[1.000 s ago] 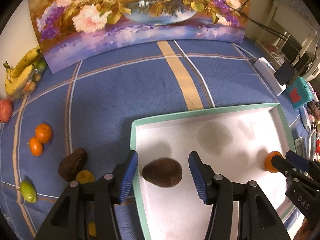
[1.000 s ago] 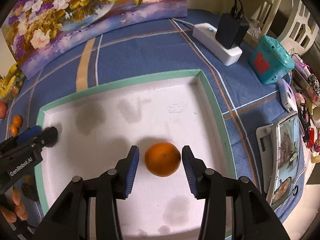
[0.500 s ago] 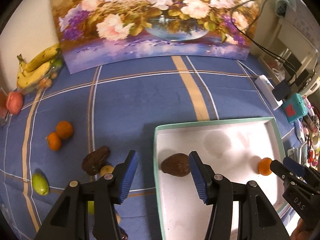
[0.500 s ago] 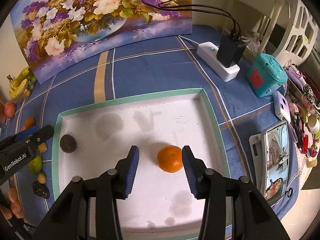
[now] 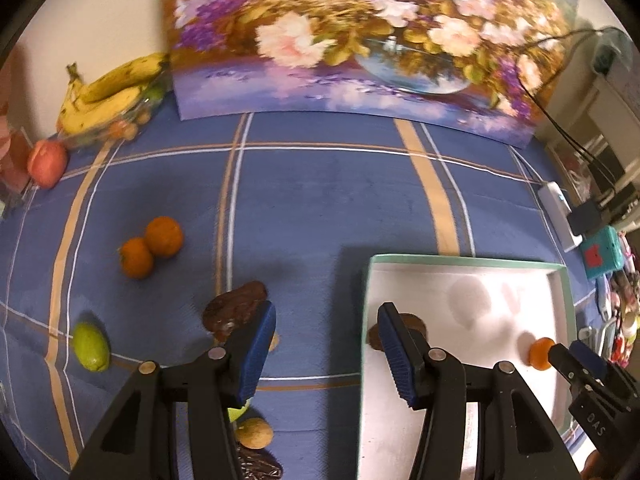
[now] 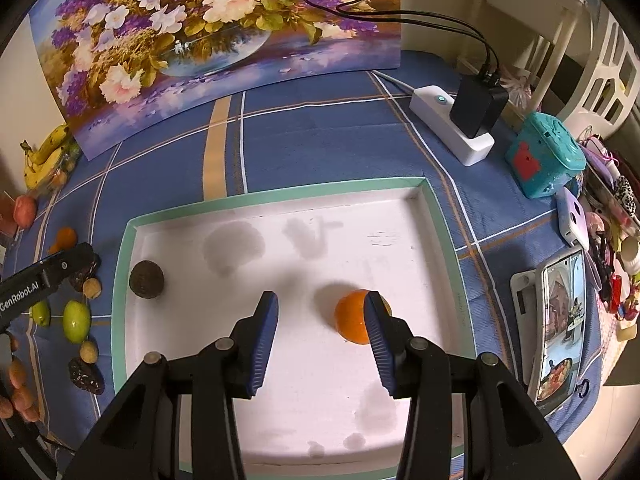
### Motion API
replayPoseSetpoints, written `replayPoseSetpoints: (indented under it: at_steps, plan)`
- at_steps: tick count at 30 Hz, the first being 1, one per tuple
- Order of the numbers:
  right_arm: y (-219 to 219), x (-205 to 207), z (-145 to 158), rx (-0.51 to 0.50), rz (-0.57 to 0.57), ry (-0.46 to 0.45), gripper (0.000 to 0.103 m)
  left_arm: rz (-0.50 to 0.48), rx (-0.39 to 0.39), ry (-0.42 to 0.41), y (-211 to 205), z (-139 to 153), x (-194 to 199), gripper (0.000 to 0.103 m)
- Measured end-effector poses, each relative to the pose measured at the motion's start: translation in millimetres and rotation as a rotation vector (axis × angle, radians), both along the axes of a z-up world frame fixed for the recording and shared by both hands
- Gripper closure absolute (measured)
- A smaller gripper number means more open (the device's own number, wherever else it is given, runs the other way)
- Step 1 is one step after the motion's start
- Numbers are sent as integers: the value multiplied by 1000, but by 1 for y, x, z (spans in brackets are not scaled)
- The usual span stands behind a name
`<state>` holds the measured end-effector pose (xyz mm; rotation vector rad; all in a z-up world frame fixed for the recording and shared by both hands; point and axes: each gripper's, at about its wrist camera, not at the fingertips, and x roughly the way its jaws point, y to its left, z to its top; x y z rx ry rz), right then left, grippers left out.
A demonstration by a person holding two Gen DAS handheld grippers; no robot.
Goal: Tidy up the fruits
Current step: 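Move both open tools back from the tray toward the remaining fruits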
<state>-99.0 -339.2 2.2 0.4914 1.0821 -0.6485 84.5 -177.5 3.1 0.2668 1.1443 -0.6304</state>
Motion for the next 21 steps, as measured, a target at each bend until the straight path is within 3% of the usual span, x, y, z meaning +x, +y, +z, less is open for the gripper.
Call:
replayPoseSetpoints:
  at_steps: [4,6,8,13,15,17,21]
  plan:
    - [0,1,-1,1,3,2,57,41,14,6,9,-3,9,40]
    - [1,2,-2,1,7,5,56,75,36,0,14,-5,14,28]
    - [2,4,-4,-2,13,11,45,108,76,-31,18,-6,18,23]
    - [4,8,-8,-8,26,20,34,163,105,-49,31,-10,26,1]
    - [5,9,-9,-16,30,26,32,182,113,-51,36,-12,28,0]
    - [5,11,-11,-24,33,31,22,194,117,-51,38,-14,29,0]
    - [6,14,-14,-25,36,22,18,217,118,-43,43,-18,31,0]
